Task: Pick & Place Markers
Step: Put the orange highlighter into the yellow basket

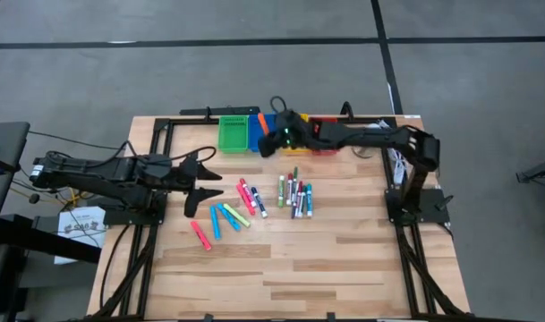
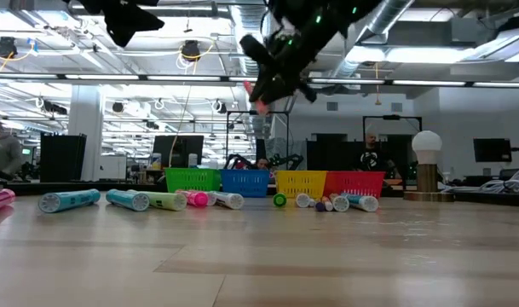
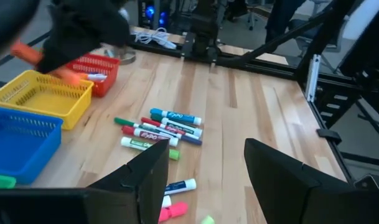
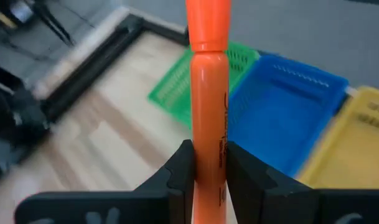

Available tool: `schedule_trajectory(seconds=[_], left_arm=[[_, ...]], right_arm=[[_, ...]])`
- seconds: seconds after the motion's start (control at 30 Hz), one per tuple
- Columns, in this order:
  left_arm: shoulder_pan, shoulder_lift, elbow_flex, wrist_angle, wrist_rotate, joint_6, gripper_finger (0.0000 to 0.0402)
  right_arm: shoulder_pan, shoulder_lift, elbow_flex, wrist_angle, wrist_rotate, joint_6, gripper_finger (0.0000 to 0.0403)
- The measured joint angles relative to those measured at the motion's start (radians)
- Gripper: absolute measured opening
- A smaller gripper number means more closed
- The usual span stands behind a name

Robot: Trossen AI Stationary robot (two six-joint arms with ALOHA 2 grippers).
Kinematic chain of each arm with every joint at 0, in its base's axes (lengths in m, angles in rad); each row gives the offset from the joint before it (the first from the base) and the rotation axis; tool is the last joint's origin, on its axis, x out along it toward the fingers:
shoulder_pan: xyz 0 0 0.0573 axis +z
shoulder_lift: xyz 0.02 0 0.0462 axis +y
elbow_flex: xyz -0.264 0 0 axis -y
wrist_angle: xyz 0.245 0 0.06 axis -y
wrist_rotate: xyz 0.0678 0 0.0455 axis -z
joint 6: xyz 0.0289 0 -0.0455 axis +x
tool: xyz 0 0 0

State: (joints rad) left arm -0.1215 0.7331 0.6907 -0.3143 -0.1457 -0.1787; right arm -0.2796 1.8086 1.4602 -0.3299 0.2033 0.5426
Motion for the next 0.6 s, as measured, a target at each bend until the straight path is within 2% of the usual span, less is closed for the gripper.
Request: schedule_trajectory(seconds=[0.1,0.27,0.6], left_arm=[[0.0,0.011,0.0,0.0,-0.011,-0.01,0.0208],[0.0,0.021,-0.001,-0.004,-0.044,-0.016,0.0208],[0.0,0.026,-0.001,0.0,-0.183,-0.021,0.0208]], right_arm=[[-0.061,0.035,0.001,-0.014,-0.049,0.006,0.0063],[-0.131,0.059,0.0,-0.113,-0.048,0.006,0.0063],[-0.217,0.06,-0.001,-0.261,-0.073,-0.099,0.007]])
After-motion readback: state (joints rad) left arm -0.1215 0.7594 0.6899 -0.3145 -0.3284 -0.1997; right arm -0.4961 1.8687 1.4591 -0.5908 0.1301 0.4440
